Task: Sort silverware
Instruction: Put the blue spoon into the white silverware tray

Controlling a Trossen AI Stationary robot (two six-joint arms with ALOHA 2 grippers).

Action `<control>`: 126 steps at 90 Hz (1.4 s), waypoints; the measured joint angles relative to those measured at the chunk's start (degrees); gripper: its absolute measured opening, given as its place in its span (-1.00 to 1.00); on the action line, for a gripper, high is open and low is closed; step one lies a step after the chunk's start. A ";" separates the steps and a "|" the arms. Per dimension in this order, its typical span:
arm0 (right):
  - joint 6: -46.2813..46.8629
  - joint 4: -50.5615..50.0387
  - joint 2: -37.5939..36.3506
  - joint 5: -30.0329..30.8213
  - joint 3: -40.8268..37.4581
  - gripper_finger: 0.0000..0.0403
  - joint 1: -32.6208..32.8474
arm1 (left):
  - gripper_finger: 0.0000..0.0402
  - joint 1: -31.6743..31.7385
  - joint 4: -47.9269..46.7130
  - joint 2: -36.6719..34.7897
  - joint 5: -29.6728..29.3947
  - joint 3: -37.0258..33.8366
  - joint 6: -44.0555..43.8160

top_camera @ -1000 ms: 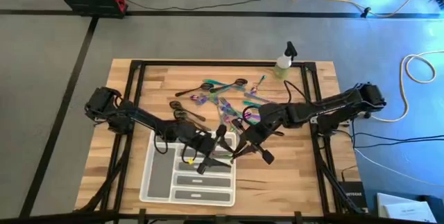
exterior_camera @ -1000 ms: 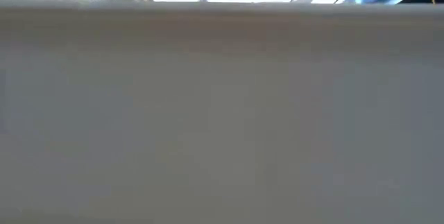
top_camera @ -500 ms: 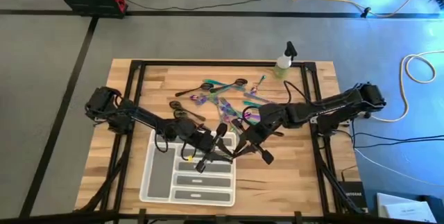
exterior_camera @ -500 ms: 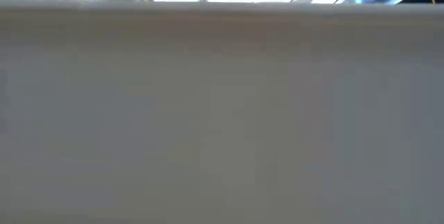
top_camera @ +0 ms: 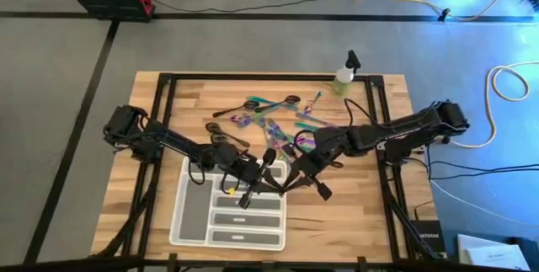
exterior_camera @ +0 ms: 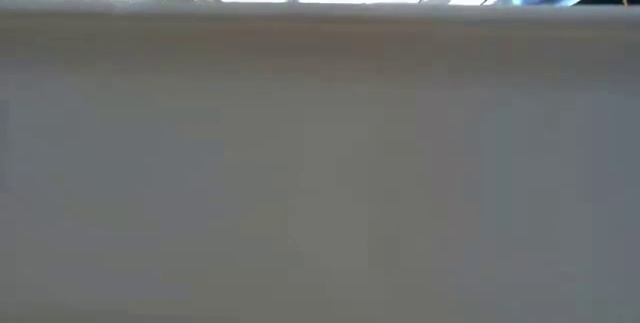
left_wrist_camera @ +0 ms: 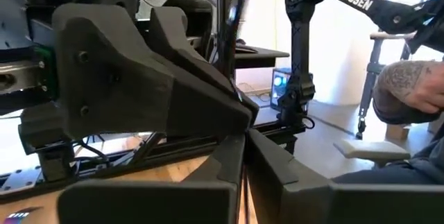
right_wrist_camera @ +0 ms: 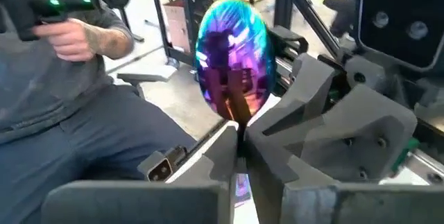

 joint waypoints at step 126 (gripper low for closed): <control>-16.39 6.07 5.73 94.03 -0.13 -0.35 20.52 | -1.00 -6.50 16.04 -0.09 -63.28 -0.22 -0.83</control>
